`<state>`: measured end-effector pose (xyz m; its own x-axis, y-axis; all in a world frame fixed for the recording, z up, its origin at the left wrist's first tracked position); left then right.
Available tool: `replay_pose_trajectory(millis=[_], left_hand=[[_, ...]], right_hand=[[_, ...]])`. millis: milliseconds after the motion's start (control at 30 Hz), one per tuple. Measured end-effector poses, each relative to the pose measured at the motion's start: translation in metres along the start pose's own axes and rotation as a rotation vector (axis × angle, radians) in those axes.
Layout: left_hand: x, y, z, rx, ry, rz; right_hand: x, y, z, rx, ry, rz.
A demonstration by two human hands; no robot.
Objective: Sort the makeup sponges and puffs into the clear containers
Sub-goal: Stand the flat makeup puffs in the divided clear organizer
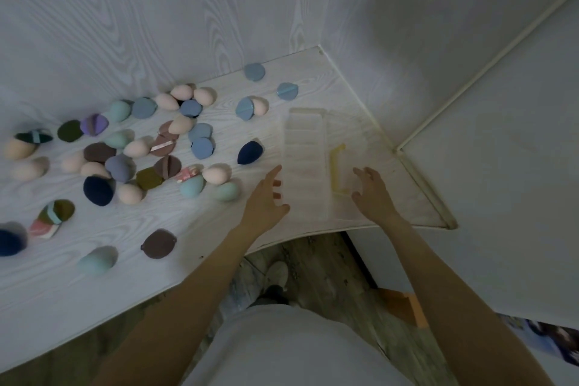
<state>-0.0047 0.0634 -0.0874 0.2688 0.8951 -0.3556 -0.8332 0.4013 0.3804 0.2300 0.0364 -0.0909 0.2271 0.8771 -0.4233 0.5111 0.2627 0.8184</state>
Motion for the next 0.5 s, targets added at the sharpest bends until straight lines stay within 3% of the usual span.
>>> replay_pose_trajectory(millis=[133,233,333,500], left_hand=[[-0.014,0.008,-0.006,-0.11,-0.004,0.017],[-0.024,0.033,-0.003,-0.041,-0.063,0.09],[-0.034,0.079,-0.002,-0.027,-0.115,0.228],[-0.032,0.177,-0.011,0.064,-0.114,0.55]], right_hand=[[-0.014,0.016,-0.019,0.032,0.056,0.133],[-0.027,0.038,-0.058,0.031,0.281,0.3],[-0.031,0.043,-0.114,0.028,0.541,0.267],[-0.014,0.033,-0.196,0.032,0.72,0.196]])
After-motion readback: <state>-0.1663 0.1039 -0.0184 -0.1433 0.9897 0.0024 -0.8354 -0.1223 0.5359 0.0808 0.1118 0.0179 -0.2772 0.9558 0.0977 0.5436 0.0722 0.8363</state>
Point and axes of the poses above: each hand's wrist, its own x-axis towards the middle knuckle, its own y-axis out of the back of the hand, z = x × y, the point moved 9 cm from there along x, towards the middle knuckle, and after that the axes turned 4 degrees about -x, right-handed, at the moved point
